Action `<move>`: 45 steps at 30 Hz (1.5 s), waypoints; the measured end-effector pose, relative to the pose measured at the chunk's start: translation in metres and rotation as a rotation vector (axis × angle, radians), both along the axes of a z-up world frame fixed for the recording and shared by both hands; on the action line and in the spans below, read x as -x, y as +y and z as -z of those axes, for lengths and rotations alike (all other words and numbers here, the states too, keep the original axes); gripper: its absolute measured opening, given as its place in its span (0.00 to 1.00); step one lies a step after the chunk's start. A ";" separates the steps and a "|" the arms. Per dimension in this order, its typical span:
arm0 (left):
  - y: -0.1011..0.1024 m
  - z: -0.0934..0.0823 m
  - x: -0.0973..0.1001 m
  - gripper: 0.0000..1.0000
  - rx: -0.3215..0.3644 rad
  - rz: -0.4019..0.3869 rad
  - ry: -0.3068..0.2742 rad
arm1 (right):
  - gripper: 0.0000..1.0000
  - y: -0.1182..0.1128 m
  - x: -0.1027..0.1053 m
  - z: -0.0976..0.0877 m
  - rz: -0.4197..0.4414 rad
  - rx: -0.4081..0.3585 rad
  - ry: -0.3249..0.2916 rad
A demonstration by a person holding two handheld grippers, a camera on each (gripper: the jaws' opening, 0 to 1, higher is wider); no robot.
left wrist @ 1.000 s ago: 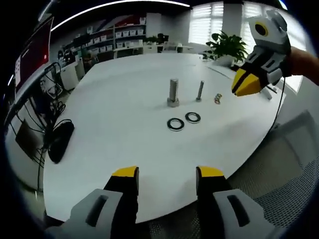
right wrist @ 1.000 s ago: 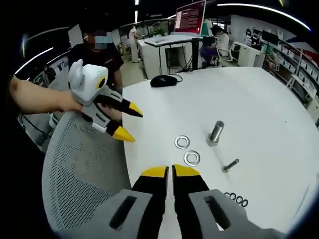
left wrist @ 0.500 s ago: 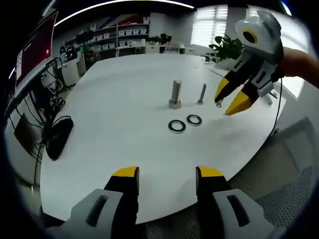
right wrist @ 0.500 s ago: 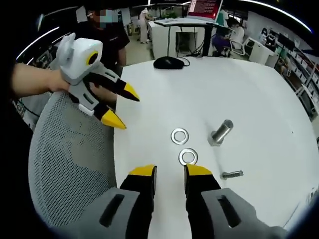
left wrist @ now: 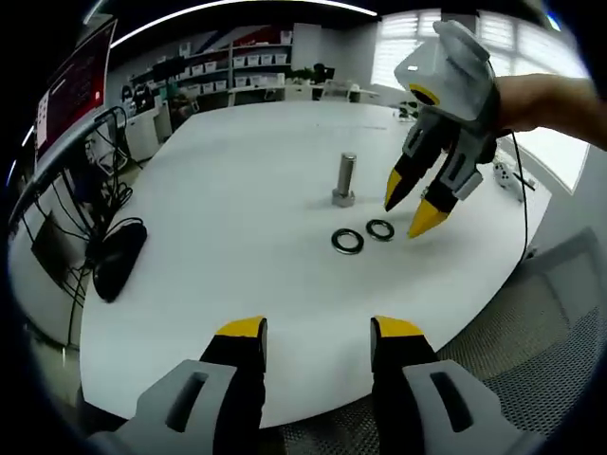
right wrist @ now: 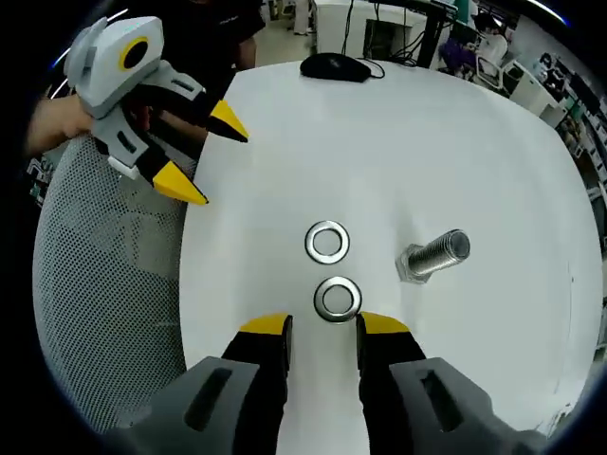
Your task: Place the washer onto the threaded stud by aligning its center hole with the stud, sliding it down to the base, and recovering from edge contact or off-axis alignment until the washer reaches the visible bottom stop.
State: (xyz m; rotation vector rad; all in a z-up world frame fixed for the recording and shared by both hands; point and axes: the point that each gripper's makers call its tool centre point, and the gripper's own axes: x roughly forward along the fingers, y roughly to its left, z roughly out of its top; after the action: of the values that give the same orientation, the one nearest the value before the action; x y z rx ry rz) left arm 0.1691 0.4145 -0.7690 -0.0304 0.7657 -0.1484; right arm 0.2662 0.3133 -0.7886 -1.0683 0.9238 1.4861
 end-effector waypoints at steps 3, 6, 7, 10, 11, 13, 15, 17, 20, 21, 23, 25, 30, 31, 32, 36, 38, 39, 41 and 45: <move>0.002 0.000 -0.001 0.42 -0.004 -0.006 -0.003 | 0.30 0.000 -0.003 0.006 -0.046 0.030 -0.020; 0.003 0.000 -0.001 0.42 0.000 -0.013 -0.005 | 0.30 0.002 -0.002 0.009 -0.073 0.044 -0.024; 0.003 0.000 -0.001 0.41 0.001 -0.012 -0.004 | 0.31 0.003 -0.002 0.011 -0.084 0.049 -0.026; 0.002 0.000 0.000 0.41 -0.001 -0.011 -0.002 | 0.31 0.004 -0.001 0.011 -0.114 0.067 -0.033; 0.003 0.000 0.000 0.41 -0.001 -0.015 -0.001 | 0.31 0.004 -0.001 0.012 -0.118 0.081 -0.034; 0.003 0.001 0.000 0.40 -0.001 -0.019 0.001 | 0.32 0.003 -0.001 0.012 -0.163 0.097 -0.043; 0.003 0.001 0.000 0.40 -0.002 -0.019 0.000 | 0.32 0.003 0.000 0.012 -0.149 0.102 -0.046; 0.004 0.001 0.000 0.40 -0.003 -0.022 0.005 | 0.32 0.003 -0.001 0.012 -0.172 0.111 -0.052; 0.004 0.002 0.000 0.39 -0.003 -0.024 0.005 | 0.32 0.005 -0.002 0.013 -0.165 0.108 -0.041; 0.004 0.001 0.000 0.39 -0.003 -0.022 0.005 | 0.32 0.007 -0.001 0.013 -0.183 0.092 -0.043; 0.004 0.001 0.000 0.39 -0.003 -0.023 0.005 | 0.32 0.007 -0.002 0.012 -0.180 0.089 -0.039; 0.004 0.001 0.000 0.39 -0.001 -0.026 0.001 | 0.32 0.010 -0.003 0.013 -0.169 0.089 -0.038; 0.004 0.000 0.000 0.38 0.002 -0.029 0.000 | 0.27 0.011 -0.005 0.013 -0.183 0.116 -0.053; 0.004 0.000 0.000 0.38 0.002 -0.029 0.000 | 0.26 0.011 -0.005 0.013 -0.191 0.118 -0.054; 0.005 0.000 0.000 0.38 0.002 -0.029 -0.001 | 0.26 0.011 -0.005 0.013 -0.196 0.120 -0.056; 0.005 0.000 0.000 0.38 0.003 -0.032 0.000 | 0.24 0.011 -0.006 0.013 -0.190 0.126 -0.057; 0.005 0.001 0.000 0.38 0.003 -0.033 0.000 | 0.24 0.011 -0.005 0.013 -0.191 0.118 -0.061; 0.005 0.001 0.000 0.38 0.003 -0.034 0.000 | 0.24 0.011 -0.005 0.013 -0.191 0.113 -0.062; 0.005 0.000 0.000 0.37 0.004 -0.034 -0.002 | 0.24 0.010 -0.004 0.012 -0.187 0.098 -0.065; 0.005 0.000 0.000 0.37 0.007 -0.037 -0.002 | 0.24 0.011 -0.004 0.012 -0.173 0.081 -0.063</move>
State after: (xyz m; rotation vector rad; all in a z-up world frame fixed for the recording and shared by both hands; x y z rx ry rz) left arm 0.1693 0.4199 -0.7691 -0.0509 0.7623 -0.1158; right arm 0.2703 0.3242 -0.8007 -1.2736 0.8709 1.5571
